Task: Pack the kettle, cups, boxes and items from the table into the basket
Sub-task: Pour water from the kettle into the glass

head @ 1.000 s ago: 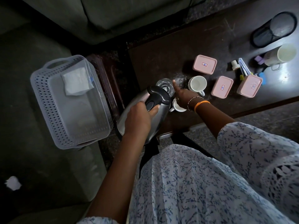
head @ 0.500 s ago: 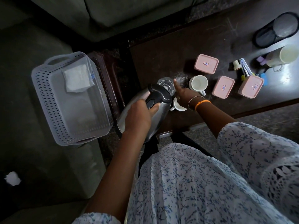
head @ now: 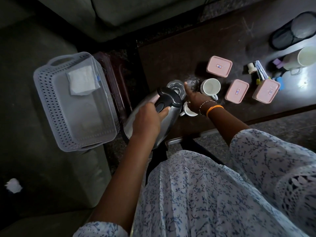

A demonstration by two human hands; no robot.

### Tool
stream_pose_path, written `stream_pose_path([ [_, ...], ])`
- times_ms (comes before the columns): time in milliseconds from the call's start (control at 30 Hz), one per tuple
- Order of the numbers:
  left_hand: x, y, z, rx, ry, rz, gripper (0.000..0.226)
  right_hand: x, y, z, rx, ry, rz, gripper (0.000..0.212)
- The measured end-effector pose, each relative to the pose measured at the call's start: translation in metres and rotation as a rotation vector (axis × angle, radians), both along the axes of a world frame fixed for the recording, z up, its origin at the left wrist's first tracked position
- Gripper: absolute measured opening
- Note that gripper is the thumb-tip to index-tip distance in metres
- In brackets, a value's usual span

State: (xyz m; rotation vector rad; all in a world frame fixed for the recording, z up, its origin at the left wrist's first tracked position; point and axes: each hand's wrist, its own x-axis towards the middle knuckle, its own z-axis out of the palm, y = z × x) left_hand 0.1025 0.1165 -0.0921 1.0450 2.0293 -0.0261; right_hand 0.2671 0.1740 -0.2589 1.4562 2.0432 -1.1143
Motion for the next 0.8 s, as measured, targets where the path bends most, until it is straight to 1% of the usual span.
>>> stream_pose_path([
  [233,0.0007,0.0023,0.0012,-0.002,0.001,-0.025,0.044,0.0002,0.0002,-0.0017,-0.010,0.004,-0.016,0.081],
  [800,0.0031,0.0035,0.0046,-0.006,0.008,0.006,0.039,0.0021,0.0016,-0.0021,-0.012,-0.014,0.001,0.080],
])
